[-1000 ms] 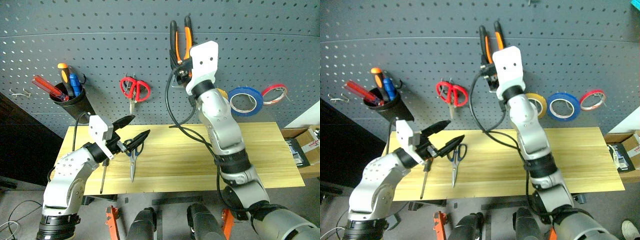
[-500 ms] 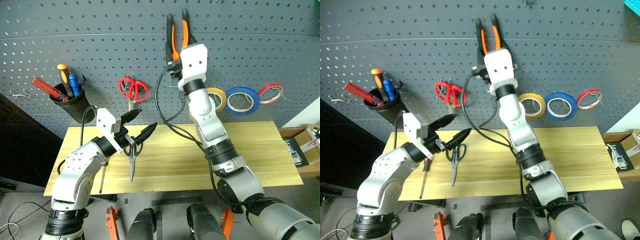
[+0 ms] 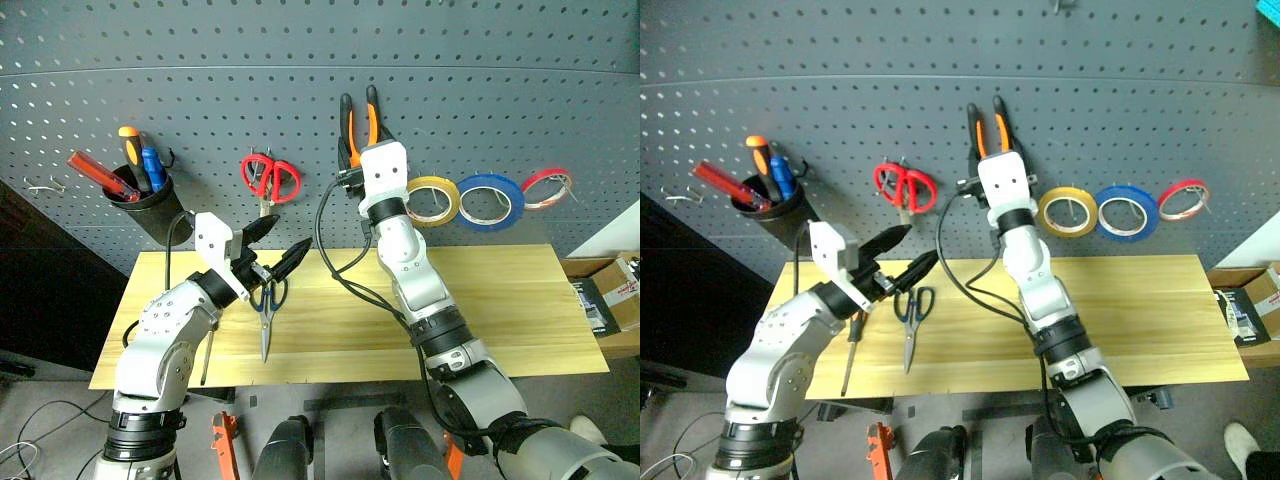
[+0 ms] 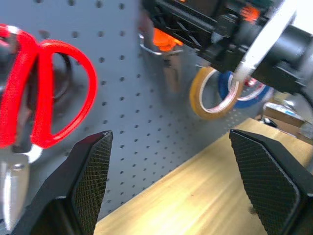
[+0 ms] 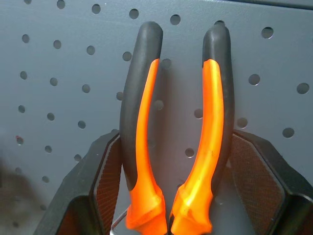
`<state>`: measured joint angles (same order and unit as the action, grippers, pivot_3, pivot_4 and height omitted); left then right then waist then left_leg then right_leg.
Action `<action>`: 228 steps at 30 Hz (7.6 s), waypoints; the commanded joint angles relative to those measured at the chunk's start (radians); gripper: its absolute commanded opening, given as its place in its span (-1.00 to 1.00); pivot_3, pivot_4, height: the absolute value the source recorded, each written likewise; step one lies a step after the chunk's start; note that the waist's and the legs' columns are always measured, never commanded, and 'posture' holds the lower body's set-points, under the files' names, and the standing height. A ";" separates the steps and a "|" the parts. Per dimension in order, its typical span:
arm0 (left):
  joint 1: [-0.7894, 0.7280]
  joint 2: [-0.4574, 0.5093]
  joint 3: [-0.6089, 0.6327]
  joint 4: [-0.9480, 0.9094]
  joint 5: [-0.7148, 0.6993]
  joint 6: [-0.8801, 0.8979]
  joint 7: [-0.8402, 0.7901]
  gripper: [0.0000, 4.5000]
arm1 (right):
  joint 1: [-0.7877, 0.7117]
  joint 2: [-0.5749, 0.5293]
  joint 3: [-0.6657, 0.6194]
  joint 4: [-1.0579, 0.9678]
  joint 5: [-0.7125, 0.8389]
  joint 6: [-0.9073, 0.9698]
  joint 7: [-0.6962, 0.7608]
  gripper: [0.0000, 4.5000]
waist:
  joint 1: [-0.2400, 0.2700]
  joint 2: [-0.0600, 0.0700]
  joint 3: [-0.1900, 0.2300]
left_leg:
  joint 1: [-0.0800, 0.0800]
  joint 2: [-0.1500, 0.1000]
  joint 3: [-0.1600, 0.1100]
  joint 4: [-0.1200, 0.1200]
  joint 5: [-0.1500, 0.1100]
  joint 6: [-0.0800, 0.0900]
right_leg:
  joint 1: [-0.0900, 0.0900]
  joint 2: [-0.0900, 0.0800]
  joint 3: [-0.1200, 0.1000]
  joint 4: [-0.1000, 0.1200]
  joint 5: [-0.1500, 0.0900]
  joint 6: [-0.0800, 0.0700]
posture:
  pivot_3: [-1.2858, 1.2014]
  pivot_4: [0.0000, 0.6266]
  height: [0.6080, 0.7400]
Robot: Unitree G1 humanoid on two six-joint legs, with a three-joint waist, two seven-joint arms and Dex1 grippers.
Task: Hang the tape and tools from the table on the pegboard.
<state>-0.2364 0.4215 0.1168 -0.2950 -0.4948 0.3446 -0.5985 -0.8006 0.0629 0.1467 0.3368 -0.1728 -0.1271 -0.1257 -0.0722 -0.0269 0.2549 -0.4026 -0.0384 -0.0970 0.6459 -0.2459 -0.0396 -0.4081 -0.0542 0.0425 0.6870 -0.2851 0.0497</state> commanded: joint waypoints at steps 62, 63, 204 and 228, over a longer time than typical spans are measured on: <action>0.143 -0.115 -0.046 0.025 0.346 0.400 0.424 -0.63 | 0.487 -0.410 -0.060 -1.141 0.695 1.413 0.498 1.00 | -0.011 -0.002 -0.002 | -0.001 0.000 -0.003 -0.001 -0.002 0.002 | 0.003 -0.001 -0.002 -0.006 0.000 0.000 | -0.05 -0.28 1.00; 0.156 -0.101 -0.042 0.006 0.346 0.375 0.412 -0.63 | 0.491 -0.423 -0.062 -1.151 0.701 1.401 0.508 1.00 | -0.011 -0.002 -0.002 | -0.001 0.000 -0.003 -0.001 -0.002 0.002 | 0.003 -0.001 -0.002 -0.006 0.000 0.000 | -0.04 -0.28 1.00; -0.388 -0.006 0.236 0.021 0.324 -0.108 0.531 0.99 | 0.116 -0.444 0.007 -0.880 0.612 0.799 0.744 1.00 | 0.032 -0.022 -0.036 | -0.001 0.005 -0.001 0.001 0.001 -0.005 | 0.001 0.001 -0.005 -0.006 0.003 -0.003 | 0.01 -0.56 1.00; 0.110 0.007 0.083 0.075 0.256 0.170 0.370 0.99 | 0.747 -0.381 -0.173 -0.572 0.303 0.498 0.335 1.00 | 0.045 -0.007 -0.141 | 0.028 0.012 0.011 -0.001 -0.001 -0.003 | 0.029 0.016 -0.001 -0.009 0.005 -0.007 | 0.01 -0.94 1.00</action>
<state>-0.1197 0.4346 0.2020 -0.2372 -0.2540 0.5692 -0.2162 -0.0525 -0.2955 -0.0157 -0.2593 0.1924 0.4594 0.2312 -0.0275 -0.0338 0.1138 -0.3719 -0.0266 -0.0840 0.6447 -0.2469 -0.0425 -0.3767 -0.0383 0.0433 0.6775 -0.2810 0.0420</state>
